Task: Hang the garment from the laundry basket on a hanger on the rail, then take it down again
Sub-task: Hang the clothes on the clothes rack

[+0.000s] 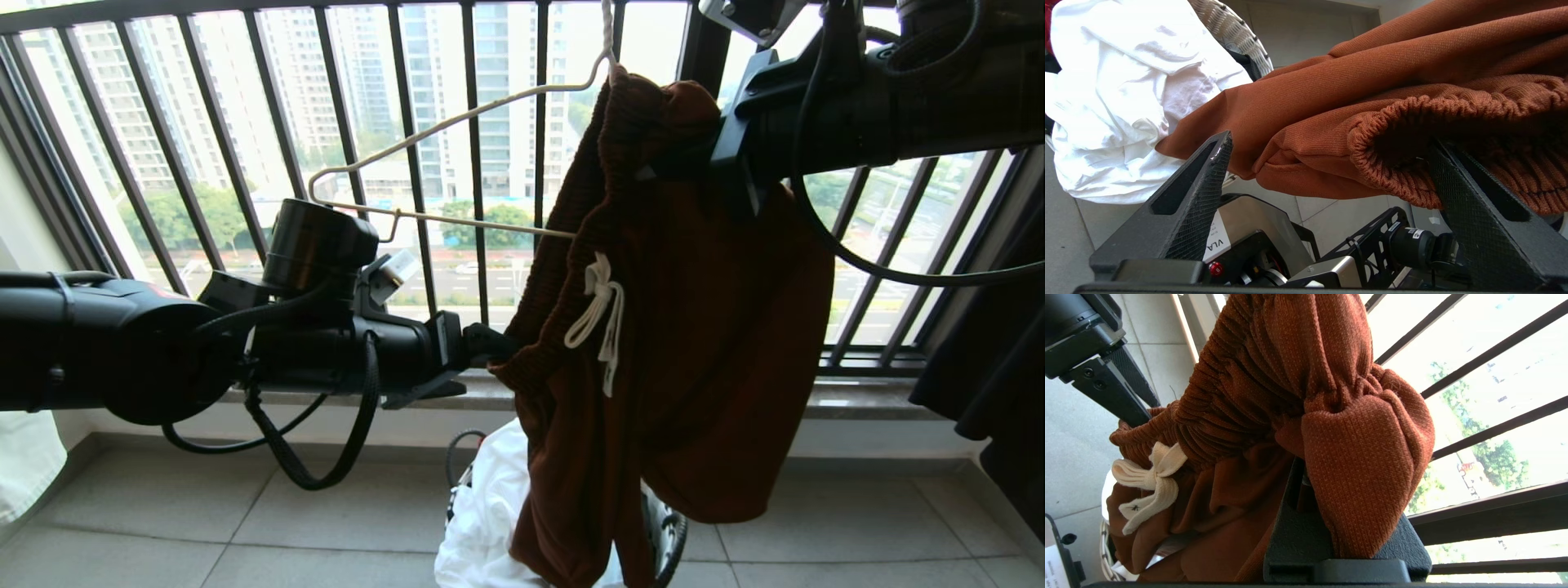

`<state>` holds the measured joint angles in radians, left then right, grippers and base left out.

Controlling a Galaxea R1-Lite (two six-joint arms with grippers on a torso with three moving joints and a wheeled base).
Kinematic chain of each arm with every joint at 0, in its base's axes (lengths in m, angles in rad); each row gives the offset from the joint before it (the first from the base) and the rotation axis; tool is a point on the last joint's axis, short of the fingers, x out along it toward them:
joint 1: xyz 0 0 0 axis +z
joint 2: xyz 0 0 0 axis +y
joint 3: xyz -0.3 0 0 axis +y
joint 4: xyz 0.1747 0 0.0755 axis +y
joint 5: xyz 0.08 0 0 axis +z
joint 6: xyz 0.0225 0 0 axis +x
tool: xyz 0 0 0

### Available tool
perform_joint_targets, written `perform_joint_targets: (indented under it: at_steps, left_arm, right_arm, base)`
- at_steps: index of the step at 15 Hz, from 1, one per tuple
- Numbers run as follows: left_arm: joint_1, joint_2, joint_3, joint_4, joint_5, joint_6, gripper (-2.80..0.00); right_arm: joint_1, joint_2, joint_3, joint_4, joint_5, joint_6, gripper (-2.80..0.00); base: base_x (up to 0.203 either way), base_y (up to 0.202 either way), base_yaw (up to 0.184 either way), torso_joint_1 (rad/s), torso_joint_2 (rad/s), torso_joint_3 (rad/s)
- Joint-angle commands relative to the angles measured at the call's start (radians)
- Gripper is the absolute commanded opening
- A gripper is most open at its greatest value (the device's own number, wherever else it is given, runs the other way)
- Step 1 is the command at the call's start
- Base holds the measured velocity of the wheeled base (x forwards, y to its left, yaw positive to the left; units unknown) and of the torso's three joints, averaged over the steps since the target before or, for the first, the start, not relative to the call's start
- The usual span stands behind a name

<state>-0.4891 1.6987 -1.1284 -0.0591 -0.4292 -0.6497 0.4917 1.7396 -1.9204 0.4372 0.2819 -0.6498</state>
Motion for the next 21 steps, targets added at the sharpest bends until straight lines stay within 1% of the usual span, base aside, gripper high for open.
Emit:
perform_joint_targets:
  at_steps: [1, 8, 9, 11, 15, 18, 21]
  left_arm:
    - [0.0, -0.002, 0.007, -0.001, -0.005, 0.001, 0.0]
    - [0.0, 0.069, 0.004, -0.002, 0.004, 0.042, 0.0]
    - [0.001, 0.068, 0.003, -0.004, 0.005, 0.042, -2.8]
    - [0.002, 0.06, 0.001, -0.004, 0.012, 0.042, -2.8]
    - [0.015, 0.058, -0.016, -0.004, 0.065, 0.04, -2.8]
    - [0.039, 0.056, -0.037, -0.004, 0.07, 0.036, -2.8]
    - [0.072, 0.059, -0.055, -0.002, 0.076, 0.033, -2.8]
  right_arm:
    - [0.007, -0.004, 0.001, 0.003, 0.002, -0.004, -2.8]
    - [0.025, -0.018, 0.003, 0.003, 0.002, -0.004, -2.8]
    - [0.025, -0.018, 0.003, 0.003, 0.002, -0.004, -2.8]
    - [0.024, -0.018, 0.004, 0.003, 0.0, -0.004, -2.8]
    - [0.01, -0.02, 0.014, 0.005, -0.001, -0.004, -2.8]
    - [-0.028, -0.018, 0.017, 0.005, 0.001, -0.004, -2.8]
    - [-0.063, -0.018, 0.056, -0.001, 0.006, -0.005, -2.8]
  base:
    - [0.0, 0.0, 0.0, 0.0, 0.0, 0.0]
    - [0.0, 0.0, 0.0, 0.0, 0.0, 0.0]
    - [0.0, 0.0, 0.0, 0.0, 0.0, 0.0]
    - [0.0, 0.0, 0.0, 0.0, 0.0, 0.0]
    - [0.0, 0.0, 0.0, 0.0, 0.0, 0.0]
    - [0.0, 0.0, 0.0, 0.0, 0.0, 0.0]
    - [0.0, 0.0, 0.0, 0.0, 0.0, 0.0]
